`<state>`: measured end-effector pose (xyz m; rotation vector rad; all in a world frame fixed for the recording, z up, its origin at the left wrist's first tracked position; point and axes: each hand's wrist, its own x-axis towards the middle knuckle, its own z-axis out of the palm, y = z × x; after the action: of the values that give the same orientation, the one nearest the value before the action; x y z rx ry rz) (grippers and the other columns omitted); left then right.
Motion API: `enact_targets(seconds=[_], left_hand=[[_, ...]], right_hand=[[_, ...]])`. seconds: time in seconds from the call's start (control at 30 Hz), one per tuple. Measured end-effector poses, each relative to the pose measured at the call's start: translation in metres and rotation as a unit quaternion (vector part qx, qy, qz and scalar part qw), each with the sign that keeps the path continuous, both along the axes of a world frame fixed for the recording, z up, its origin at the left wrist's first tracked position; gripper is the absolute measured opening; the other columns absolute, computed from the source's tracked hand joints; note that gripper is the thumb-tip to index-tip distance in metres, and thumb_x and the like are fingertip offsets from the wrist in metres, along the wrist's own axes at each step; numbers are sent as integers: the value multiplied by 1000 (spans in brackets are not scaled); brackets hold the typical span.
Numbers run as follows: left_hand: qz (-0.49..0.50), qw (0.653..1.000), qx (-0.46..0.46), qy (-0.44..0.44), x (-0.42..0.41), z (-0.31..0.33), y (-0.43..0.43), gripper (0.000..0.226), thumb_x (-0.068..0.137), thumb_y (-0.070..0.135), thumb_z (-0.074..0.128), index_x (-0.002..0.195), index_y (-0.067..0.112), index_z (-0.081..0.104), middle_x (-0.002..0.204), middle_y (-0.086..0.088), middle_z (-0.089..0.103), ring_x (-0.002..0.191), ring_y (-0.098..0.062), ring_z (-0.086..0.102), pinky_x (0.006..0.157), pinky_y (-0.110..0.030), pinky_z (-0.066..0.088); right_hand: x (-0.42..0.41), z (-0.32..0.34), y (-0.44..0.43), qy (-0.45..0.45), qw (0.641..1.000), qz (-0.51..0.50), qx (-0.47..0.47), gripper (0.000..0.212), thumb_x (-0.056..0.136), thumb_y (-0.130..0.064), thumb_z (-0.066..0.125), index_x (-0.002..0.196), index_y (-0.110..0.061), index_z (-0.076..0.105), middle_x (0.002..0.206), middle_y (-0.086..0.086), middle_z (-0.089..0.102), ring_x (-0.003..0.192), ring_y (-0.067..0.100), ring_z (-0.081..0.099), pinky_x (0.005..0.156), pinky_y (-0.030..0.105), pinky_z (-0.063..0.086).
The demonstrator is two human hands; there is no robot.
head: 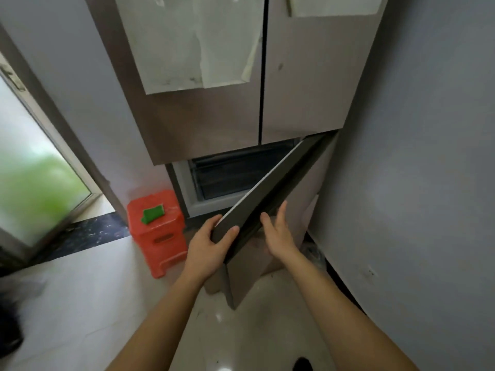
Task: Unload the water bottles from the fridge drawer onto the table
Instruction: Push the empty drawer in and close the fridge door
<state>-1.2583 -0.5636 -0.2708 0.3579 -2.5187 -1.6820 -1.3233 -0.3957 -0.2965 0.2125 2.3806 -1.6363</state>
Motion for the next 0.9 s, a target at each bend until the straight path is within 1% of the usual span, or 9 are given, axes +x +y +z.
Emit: enact_targets(seconds=[0.1, 0.27, 0.33, 0.43, 0.5, 0.63, 0.77, 0.8, 0.9], left_hand=[[109, 992, 47, 31, -12, -1, -14, 42, 81, 40, 79, 117, 23, 66, 107, 8, 69, 95, -6, 66, 84, -32, 58], [221, 969, 107, 36, -51, -2, -42, 46, 81, 41, 78, 118, 19, 63, 103, 8, 66, 91, -6, 64, 71, -23, 56], [278, 954, 106, 23, -70, -4, -49, 47, 83, 51, 73, 119, 23, 60, 110, 5, 65, 94, -8, 63, 77, -26, 56], [352, 932, 88, -2, -100, -16, -58, 71, 76, 78, 59, 125, 26, 57, 118, 2, 66, 106, -21, 64, 95, -45, 54], [374, 923, 91, 3, -115, -25, -60, 80, 69, 86, 55, 127, 31, 54, 119, 5, 66, 109, -20, 63, 98, -48, 53], [363, 926, 104, 24, -142, -28, -60, 61, 89, 44, 67, 142, 28, 42, 138, 6, 55, 127, -17, 53, 110, -45, 44], [326, 938, 112, 27, -164, -20, -66, 63, 88, 34, 65, 146, 32, 40, 142, 8, 51, 126, -12, 52, 109, -39, 43], [305, 945, 119, 19, -168, -18, -64, 63, 93, 27, 63, 150, 32, 35, 147, 8, 46, 129, -12, 48, 110, -36, 41], [242, 962, 124, -25, -177, -21, -60, 78, 97, 17, 61, 158, 28, 13, 166, 2, 12, 146, -21, 30, 117, -46, 32]], right_hand=[[-14, -6, -19, -10, 999, -10, -46, 98, 74, -82, 48, 137, -66, -24, 168, 2, 7, 147, 38, 29, 108, 61, 41], [-58, -6, -33, -50, 990, 18, -134, 115, 83, -49, 75, 150, -53, -18, 168, -5, -1, 147, 37, 28, 86, 53, 58], [-79, -7, -36, -39, 990, 26, -130, 122, 75, -54, 80, 148, -57, -17, 168, -7, -3, 148, 36, 25, 88, 55, 57], [-116, -21, -41, 2, 995, 39, -91, 128, 50, -86, 72, 132, -72, -25, 167, -4, -10, 151, 35, 21, 105, 62, 44], [-137, -36, -47, 10, 994, 63, -88, 131, 52, -85, 68, 139, -63, -27, 167, 2, -13, 149, 35, 28, 114, 56, 36], [-157, -36, -60, 12, 992, 88, -92, 126, 61, -76, 62, 148, -49, -26, 166, 8, -18, 147, 32, 34, 117, 48, 36], [-182, -42, -63, 15, 990, 114, -79, 111, 88, -45, 70, 152, -44, -20, 165, 10, -19, 134, 32, 52, 116, 45, 37], [-187, -42, -62, 19, 990, 122, -69, 108, 90, -43, 68, 152, -44, -20, 166, 9, -18, 133, 33, 53, 115, 45, 37], [-192, -43, -58, 43, 987, 146, -42, 109, 87, -51, 65, 149, -49, -25, 165, 7, -17, 143, 35, 39, 117, 48, 34]])
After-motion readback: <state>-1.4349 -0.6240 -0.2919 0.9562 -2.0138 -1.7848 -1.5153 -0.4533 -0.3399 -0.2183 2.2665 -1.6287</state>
